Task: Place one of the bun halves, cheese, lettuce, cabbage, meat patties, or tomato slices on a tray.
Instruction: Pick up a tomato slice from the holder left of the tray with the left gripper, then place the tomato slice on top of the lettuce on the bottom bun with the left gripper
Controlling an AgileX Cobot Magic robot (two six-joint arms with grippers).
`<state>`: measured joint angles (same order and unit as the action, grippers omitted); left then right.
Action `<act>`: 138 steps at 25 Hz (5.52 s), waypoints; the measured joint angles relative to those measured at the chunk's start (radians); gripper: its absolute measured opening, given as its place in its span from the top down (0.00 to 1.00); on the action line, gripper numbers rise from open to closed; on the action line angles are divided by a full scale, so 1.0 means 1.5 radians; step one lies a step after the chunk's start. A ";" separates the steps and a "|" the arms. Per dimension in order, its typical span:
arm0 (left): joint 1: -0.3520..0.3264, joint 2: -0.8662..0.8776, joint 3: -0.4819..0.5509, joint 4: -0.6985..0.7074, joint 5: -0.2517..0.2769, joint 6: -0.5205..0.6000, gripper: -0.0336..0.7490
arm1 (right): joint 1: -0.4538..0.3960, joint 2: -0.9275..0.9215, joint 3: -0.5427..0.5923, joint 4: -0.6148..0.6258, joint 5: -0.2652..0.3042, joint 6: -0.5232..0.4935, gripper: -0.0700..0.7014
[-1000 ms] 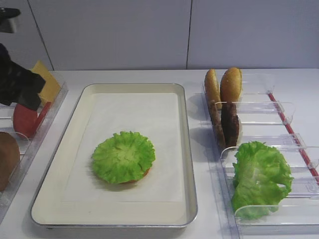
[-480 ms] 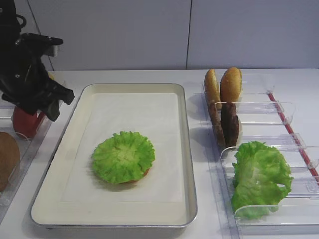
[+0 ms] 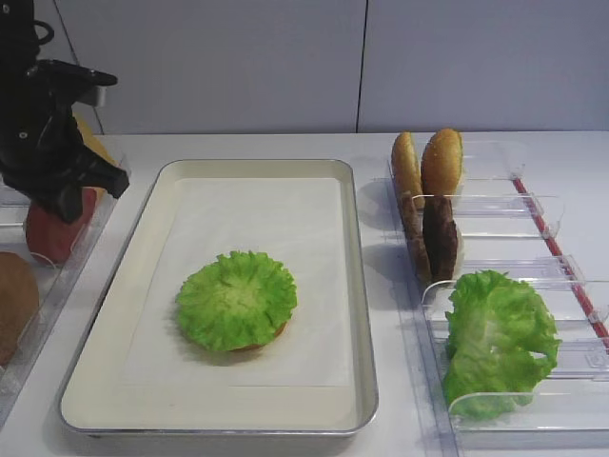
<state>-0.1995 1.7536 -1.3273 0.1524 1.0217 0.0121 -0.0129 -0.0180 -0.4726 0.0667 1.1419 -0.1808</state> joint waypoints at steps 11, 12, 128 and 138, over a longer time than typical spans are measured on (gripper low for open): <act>0.000 -0.011 -0.142 -0.143 0.132 0.070 0.87 | 0.000 0.000 0.000 -0.001 0.000 0.002 0.38; -0.001 -0.019 -0.143 -0.172 0.133 0.081 0.87 | 0.000 0.000 0.000 -0.001 0.000 0.002 0.38; 0.074 0.044 0.327 -0.975 0.048 0.555 0.75 | 0.000 0.000 0.000 -0.001 0.000 0.001 0.38; 0.074 0.044 0.326 -0.960 0.055 0.516 0.67 | 0.000 0.000 0.000 -0.001 0.000 0.001 0.38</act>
<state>-0.0889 1.8198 -0.8379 -1.2877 1.1046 0.7862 -0.0129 -0.0180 -0.4726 0.0648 1.1420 -0.1786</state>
